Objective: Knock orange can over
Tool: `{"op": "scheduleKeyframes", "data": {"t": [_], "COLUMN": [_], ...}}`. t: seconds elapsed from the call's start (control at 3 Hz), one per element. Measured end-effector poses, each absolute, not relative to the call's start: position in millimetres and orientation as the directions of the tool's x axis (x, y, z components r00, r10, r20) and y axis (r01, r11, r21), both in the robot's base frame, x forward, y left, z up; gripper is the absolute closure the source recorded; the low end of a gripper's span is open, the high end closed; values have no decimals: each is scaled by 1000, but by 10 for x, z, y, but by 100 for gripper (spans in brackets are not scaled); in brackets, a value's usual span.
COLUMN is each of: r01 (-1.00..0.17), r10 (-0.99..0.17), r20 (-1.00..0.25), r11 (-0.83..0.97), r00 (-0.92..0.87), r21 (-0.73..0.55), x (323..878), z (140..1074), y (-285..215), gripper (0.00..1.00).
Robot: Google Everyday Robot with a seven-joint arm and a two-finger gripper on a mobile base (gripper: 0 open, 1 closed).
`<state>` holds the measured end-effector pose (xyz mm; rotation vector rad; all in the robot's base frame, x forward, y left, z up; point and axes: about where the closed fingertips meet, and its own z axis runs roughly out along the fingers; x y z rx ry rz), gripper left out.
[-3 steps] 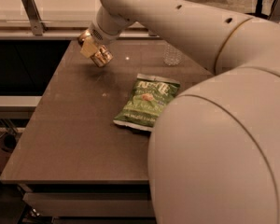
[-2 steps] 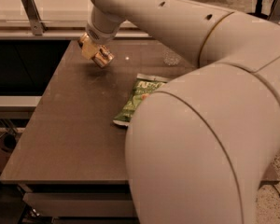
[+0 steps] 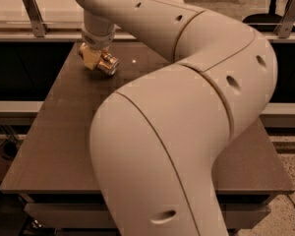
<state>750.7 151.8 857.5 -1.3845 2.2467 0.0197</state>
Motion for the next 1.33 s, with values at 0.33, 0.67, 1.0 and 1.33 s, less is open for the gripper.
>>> {"op": "scheduleKeyframes", "data": {"t": [0.33, 0.67, 1.0, 1.33], "r01": [-871, -898, -898, -899], "r10": [-886, -916, -916, -917], "r20": [-314, -257, -257, -253], "r11": [423, 369, 369, 369], "r00": [-340, -309, -308, -310], "r21": [-250, -238, -238, -235], "x": [7536, 7555, 7555, 7556], "z": [8404, 8249, 8287, 8259], "y": [1677, 1835, 1835, 1833], "gripper": [100, 100, 82, 59]}}
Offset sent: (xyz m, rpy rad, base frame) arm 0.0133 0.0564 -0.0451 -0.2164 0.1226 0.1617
